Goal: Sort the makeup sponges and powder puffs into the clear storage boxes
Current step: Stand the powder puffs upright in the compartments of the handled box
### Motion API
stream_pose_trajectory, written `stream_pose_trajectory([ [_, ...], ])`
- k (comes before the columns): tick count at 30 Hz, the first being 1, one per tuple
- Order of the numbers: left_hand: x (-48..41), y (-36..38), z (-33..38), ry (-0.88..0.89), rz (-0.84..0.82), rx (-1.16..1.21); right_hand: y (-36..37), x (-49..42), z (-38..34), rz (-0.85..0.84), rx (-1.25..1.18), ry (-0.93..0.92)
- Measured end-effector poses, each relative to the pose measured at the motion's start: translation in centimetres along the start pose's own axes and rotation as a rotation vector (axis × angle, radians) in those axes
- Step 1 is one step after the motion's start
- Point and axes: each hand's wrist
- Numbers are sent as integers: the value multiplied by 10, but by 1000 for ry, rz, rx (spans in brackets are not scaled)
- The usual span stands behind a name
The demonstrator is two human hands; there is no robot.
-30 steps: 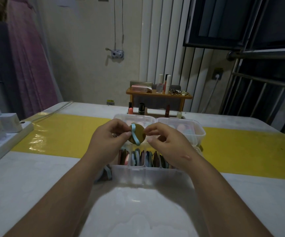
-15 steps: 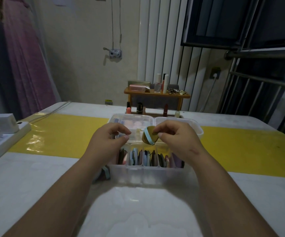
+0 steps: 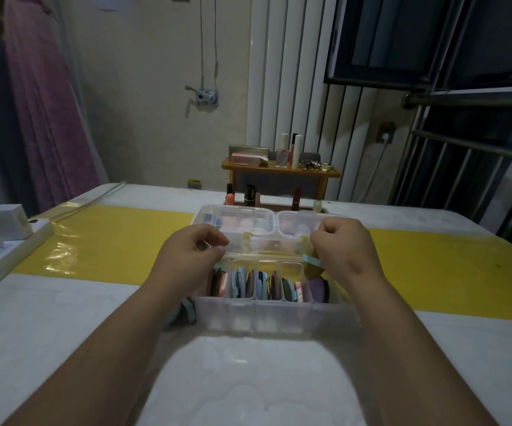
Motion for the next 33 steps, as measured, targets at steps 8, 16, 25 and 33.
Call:
stream_pose_trajectory([
  [8,-2,2,-4,-45,13,19,-4,1,-1,-68,191,14],
  [16,-8,3,-6,-102,17,-135,-3,-2,1,-147,255,35],
  [25,-9,2,-12,-216,-32,-112,-1,0,-3,-380,441,171],
  [33,-6,4,-12,-239,32,-52,-9,-2,-1,-387,487,160],
])
Point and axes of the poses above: each hand's wrist, its own x-axis away from the middle knuckle, its own y-axis out of the palm, z = x × y, and after that the axes turned 5 degrees about -x, right-handed
